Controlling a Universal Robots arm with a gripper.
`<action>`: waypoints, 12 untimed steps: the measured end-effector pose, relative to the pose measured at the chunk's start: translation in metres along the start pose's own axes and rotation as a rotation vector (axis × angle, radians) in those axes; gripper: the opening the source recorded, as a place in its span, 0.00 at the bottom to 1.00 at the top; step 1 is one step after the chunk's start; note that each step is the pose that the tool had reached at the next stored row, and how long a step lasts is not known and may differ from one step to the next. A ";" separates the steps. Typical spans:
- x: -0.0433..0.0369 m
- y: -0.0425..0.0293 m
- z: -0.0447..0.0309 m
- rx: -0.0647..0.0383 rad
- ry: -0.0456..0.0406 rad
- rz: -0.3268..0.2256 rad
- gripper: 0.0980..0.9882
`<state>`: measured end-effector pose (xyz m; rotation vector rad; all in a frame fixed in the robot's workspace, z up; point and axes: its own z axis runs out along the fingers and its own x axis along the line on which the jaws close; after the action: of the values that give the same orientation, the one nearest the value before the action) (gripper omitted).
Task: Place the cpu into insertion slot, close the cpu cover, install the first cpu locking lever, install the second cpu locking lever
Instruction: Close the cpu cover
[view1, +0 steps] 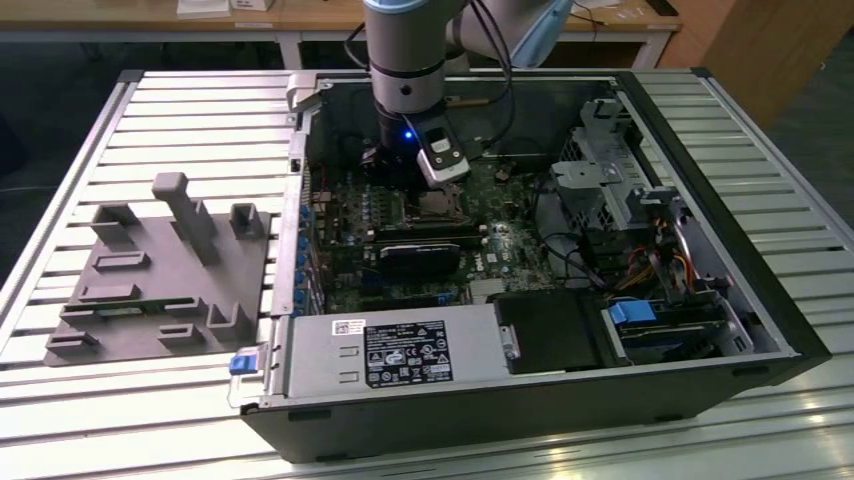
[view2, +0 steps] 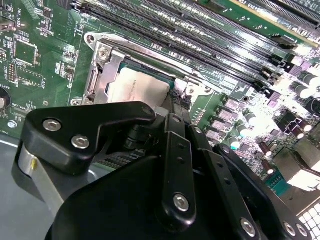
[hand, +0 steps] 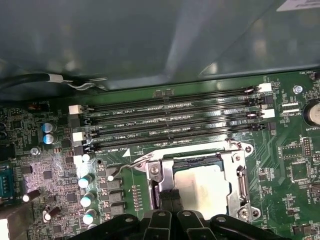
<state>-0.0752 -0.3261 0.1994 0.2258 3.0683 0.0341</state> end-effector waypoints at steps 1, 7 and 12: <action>0.0000 0.0000 -0.0002 0.000 0.0000 0.000 0.00; -0.0005 0.0002 -0.0075 0.000 0.0000 0.000 0.00; -0.0010 0.0005 -0.0156 0.000 -0.0001 0.000 0.00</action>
<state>-0.0751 -0.3261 0.2150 0.2257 3.0681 0.0346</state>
